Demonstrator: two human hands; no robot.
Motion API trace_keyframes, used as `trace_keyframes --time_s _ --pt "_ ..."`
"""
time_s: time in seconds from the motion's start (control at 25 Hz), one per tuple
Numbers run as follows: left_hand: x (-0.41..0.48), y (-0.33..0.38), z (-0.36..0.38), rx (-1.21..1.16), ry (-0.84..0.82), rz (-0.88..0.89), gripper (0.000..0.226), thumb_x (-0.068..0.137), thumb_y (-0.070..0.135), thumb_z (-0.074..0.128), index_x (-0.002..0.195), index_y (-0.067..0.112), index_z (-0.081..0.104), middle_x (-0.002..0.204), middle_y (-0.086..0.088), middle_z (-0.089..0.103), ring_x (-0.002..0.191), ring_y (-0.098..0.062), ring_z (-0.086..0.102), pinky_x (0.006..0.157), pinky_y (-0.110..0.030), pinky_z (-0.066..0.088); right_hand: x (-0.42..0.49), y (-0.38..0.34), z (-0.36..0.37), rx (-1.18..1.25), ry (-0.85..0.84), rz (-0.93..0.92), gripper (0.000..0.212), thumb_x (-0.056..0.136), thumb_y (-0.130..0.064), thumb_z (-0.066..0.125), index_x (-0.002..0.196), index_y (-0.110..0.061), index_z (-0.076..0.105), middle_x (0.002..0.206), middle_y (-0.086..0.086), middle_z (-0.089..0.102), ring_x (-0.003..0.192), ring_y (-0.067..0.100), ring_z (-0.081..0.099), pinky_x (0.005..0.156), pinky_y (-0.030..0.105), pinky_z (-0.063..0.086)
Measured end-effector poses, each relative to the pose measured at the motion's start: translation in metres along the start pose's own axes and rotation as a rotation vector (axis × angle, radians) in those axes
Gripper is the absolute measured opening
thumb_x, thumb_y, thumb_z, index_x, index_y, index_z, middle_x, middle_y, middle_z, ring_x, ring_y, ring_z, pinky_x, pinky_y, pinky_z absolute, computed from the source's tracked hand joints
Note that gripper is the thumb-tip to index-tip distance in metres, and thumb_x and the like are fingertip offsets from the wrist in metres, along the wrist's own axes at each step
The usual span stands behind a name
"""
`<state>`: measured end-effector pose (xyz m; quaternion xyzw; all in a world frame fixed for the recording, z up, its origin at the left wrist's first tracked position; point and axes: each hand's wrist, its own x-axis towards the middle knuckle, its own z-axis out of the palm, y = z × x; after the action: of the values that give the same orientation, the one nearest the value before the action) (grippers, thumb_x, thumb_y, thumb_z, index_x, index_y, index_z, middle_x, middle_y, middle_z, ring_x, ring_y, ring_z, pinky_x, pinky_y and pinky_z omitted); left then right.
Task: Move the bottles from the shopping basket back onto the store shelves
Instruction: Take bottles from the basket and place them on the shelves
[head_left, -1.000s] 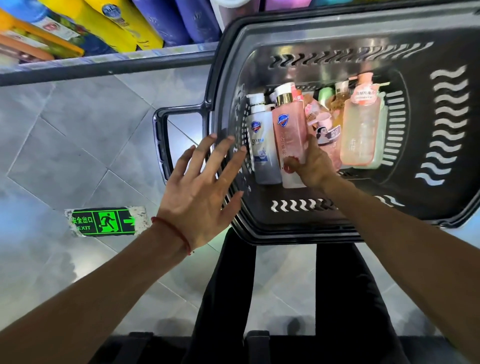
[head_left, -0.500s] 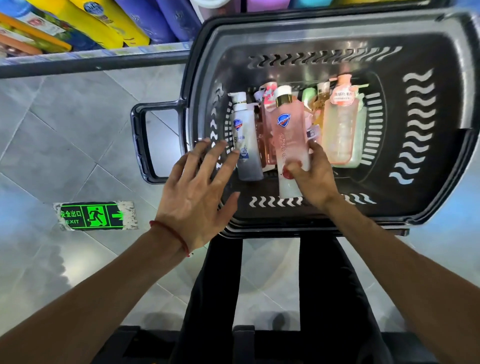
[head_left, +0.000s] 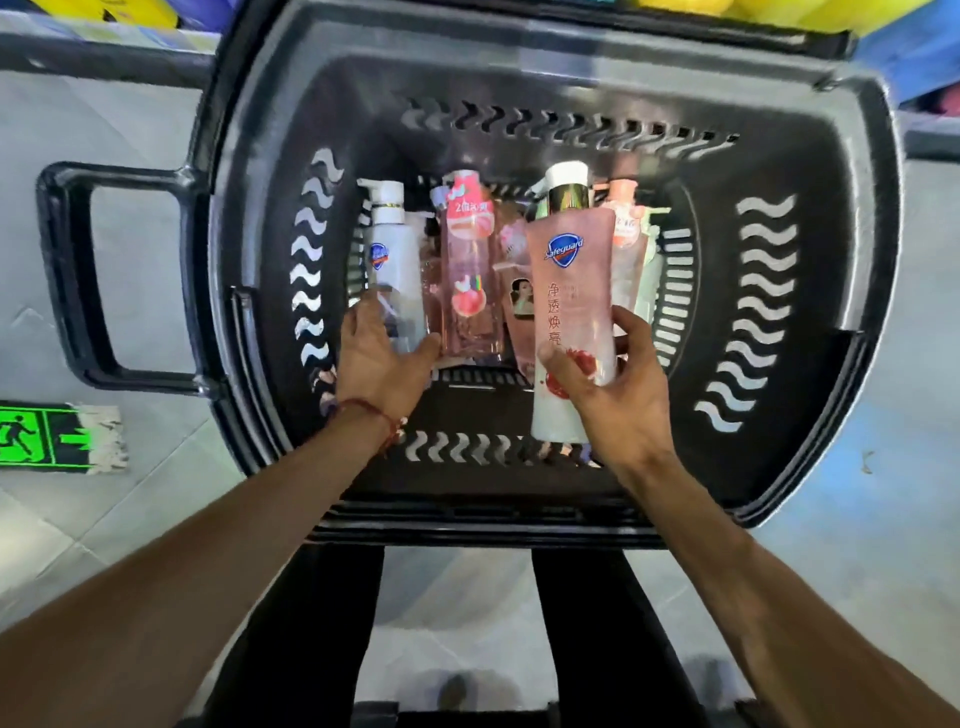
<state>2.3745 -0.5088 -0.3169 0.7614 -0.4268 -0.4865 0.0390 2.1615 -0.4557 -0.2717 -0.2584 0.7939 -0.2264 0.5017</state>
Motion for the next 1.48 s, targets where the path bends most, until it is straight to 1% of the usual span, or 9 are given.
trace_keyframes --time_s 0.2,0.36,0.44,0.56,0.76,0.92,1.16,1.32,1.48 --pt "0.032 -0.008 0.027 -0.068 0.036 -0.188 0.064 0.091 0.020 0.074 0.144 0.011 0.040 0.121 -0.002 0.057 0.107 -0.018 0.055 0.087 -0.025 0.041 0.015 0.016 0.007 0.014 -0.008 0.044 0.059 0.087 -0.034 0.082 0.133 -0.031 0.046 0.114 -0.008 0.072 0.090 0.012 0.077 0.083 0.036 0.065" --pt "0.034 -0.010 0.033 -0.009 0.096 -0.250 0.058 0.087 0.021 0.079 0.134 0.008 0.047 0.124 -0.010 0.059 0.113 -0.022 0.057 0.081 -0.021 0.042 0.016 0.021 0.014 -0.010 -0.009 0.043 0.071 0.084 -0.045 0.082 0.141 -0.024 0.045 0.113 -0.007 0.073 0.092 0.013 0.077 0.086 0.040 0.064" --pt "0.028 -0.007 0.034 -0.021 0.076 -0.299 0.052 0.087 0.028 0.079 0.123 0.007 0.048 0.115 -0.007 0.058 0.106 -0.020 0.058 0.069 -0.010 0.041 0.013 0.019 0.017 0.031 -0.015 0.065 0.072 0.086 -0.038 0.082 0.145 -0.019 0.044 0.115 -0.002 0.073 0.089 0.014 0.078 0.083 0.036 0.065" --pt "0.014 -0.004 0.030 -0.024 0.092 -0.287 0.067 0.082 0.038 0.083 0.130 0.005 0.050 0.113 -0.003 0.057 0.092 -0.014 0.057 0.056 -0.005 0.037 0.007 0.013 0.015 0.080 0.004 0.077 0.065 0.089 -0.028 0.082 0.142 -0.015 0.046 0.118 0.002 0.073 0.087 0.013 0.078 0.078 0.028 0.064" --pt "-0.019 0.010 0.006 -0.107 -0.059 -0.290 0.063 0.082 0.029 0.083 0.128 0.008 0.046 0.110 0.000 0.059 0.088 -0.011 0.058 0.053 -0.009 0.044 -0.015 -0.010 -0.005 0.143 0.043 0.077 0.055 0.089 -0.023 0.082 0.134 -0.020 0.050 0.111 -0.004 0.073 0.086 0.009 0.077 0.073 0.022 0.062" --pt "-0.069 0.044 -0.020 -0.142 -0.144 -0.234 0.072 0.068 0.041 0.089 0.123 0.014 0.051 0.104 0.004 0.069 0.086 -0.006 0.065 0.056 -0.013 0.046 -0.049 -0.043 -0.039 0.209 0.061 0.064 0.052 0.089 -0.018 0.082 0.133 -0.014 0.055 0.109 -0.005 0.073 0.088 0.004 0.075 0.068 0.019 0.061" --pt "-0.172 0.126 -0.063 -0.179 -0.166 -0.127 0.076 0.063 0.016 0.096 0.121 0.014 0.048 0.102 0.001 0.068 0.081 -0.008 0.068 0.062 -0.022 0.052 -0.126 -0.099 -0.118 0.286 0.044 0.031 0.055 0.088 -0.014 0.083 0.136 -0.008 0.057 0.115 0.004 0.071 0.087 0.009 0.074 0.065 0.020 0.061" --pt "-0.255 0.190 -0.093 -0.140 -0.220 0.020 0.042 0.071 0.002 0.088 0.090 0.027 0.060 0.086 0.010 0.069 0.058 0.011 0.063 0.052 -0.007 0.047 -0.194 -0.145 -0.191 0.312 0.012 -0.058 0.044 0.088 -0.005 0.080 0.127 -0.011 0.059 0.106 0.003 0.071 0.075 0.002 0.070 0.061 0.015 0.056" --pt "-0.334 0.241 -0.113 -0.162 -0.189 0.149 0.044 0.072 0.004 0.088 0.096 0.030 0.062 0.086 0.018 0.068 0.063 0.017 0.063 0.055 -0.002 0.045 -0.249 -0.182 -0.250 0.363 -0.026 -0.145 0.039 0.087 0.001 0.079 0.118 -0.016 0.064 0.101 0.007 0.072 0.073 0.009 0.069 0.063 0.024 0.059"
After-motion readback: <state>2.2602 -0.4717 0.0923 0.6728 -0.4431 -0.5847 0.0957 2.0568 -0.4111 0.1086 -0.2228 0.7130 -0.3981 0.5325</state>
